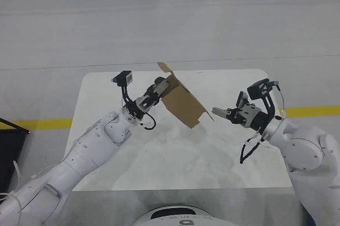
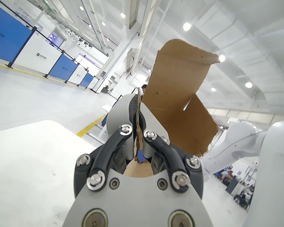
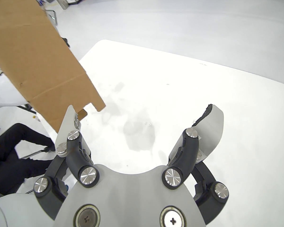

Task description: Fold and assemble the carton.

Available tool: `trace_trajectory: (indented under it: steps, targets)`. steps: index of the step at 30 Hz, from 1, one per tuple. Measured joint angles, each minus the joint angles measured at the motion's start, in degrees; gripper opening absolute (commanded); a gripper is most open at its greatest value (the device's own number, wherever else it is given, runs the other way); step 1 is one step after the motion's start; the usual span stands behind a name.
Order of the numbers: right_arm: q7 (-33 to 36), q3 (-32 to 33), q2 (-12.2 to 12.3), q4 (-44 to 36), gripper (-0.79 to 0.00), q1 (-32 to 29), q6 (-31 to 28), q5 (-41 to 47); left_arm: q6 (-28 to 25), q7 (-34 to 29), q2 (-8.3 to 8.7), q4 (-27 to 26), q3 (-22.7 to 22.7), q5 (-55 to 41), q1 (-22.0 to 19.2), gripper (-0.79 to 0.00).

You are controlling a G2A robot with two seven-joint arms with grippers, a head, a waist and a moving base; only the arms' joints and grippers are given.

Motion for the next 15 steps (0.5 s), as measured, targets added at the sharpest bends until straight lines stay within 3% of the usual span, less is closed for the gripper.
trace_trajectory:
  steps: [3, 9, 15]
  targets:
    - [0.60, 1.34, 0.08, 2.29, 0.000, 0.34, -3.92, 6.72, -0.30, -6.18, -0.89, 0.07, 2.72, -13.91, 0.57, -0.785]
    - [2.07, 1.67, 0.27, 3.87, 0.000, 1.44, -5.56, 9.65, 1.88, -24.02, -2.97, 3.52, 6.21, -43.24, -1.21, -0.785]
    - [-0.05, 0.84, 0.14, 5.04, 0.000, 2.32, -3.26, 9.90, 4.05, -40.66, -4.92, 8.76, 5.53, -58.80, -2.20, -0.785]
